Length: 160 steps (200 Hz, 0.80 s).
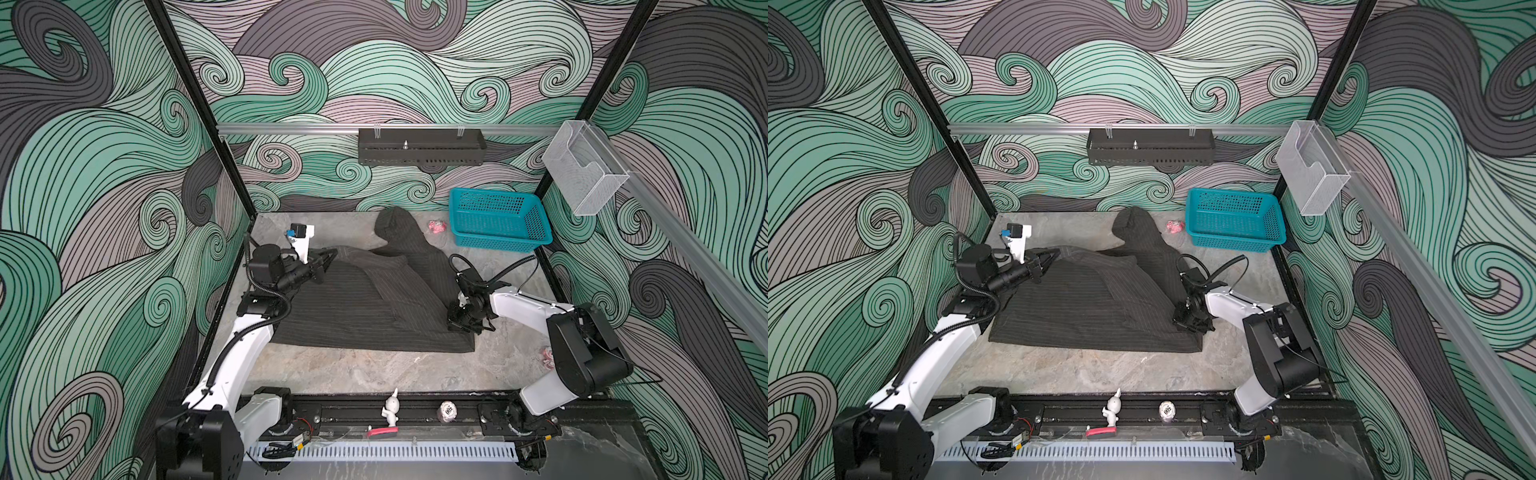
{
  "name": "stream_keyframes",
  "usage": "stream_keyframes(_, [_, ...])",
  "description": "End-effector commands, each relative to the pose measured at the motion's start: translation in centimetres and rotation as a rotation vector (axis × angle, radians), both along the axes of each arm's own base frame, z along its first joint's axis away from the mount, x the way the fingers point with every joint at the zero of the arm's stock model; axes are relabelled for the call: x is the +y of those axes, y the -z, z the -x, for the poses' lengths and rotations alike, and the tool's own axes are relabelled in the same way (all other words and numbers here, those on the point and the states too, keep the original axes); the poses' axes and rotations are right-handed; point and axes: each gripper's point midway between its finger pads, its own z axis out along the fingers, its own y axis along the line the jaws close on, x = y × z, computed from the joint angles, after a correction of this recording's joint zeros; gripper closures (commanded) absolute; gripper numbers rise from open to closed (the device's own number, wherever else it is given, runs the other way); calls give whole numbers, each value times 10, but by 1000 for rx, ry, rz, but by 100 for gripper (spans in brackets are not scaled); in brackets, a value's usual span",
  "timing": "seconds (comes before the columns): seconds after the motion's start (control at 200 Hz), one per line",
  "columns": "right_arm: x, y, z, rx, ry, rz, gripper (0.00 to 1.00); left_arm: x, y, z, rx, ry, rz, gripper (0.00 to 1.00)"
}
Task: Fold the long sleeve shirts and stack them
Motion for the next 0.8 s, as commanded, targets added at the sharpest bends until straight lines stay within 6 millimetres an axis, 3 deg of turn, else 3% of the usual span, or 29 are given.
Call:
stream_keyframes(0.0, [-13, 0, 8, 15, 24, 47, 87, 33, -3, 13, -26, -131, -81, 100])
stream_keyframes(0.19, [-17, 2, 15, 20, 18, 60, 87, 48, 35, 29, 106, -162, -163, 100])
stream_keyframes(0.41, [-14, -2, 19, 13, 10, 32, 86, 45, 37, 43, 108, -148, -163, 100])
stream_keyframes(0.526, [0, -31, 11, -40, -24, -43, 74, 37, 29, 52, 90, -107, -134, 100])
stream_keyframes(0.626, [10, -72, -2, -131, -54, -91, 63, 33, 28, 58, 92, -89, -121, 100])
stream_keyframes(0.711, [18, -102, -19, -209, -66, -108, 58, 31, 29, 62, 95, -77, -114, 100])
stream_keyframes(0.796, [28, -111, -41, -225, -88, -107, 54, 30, 33, 64, 112, -74, -105, 100])
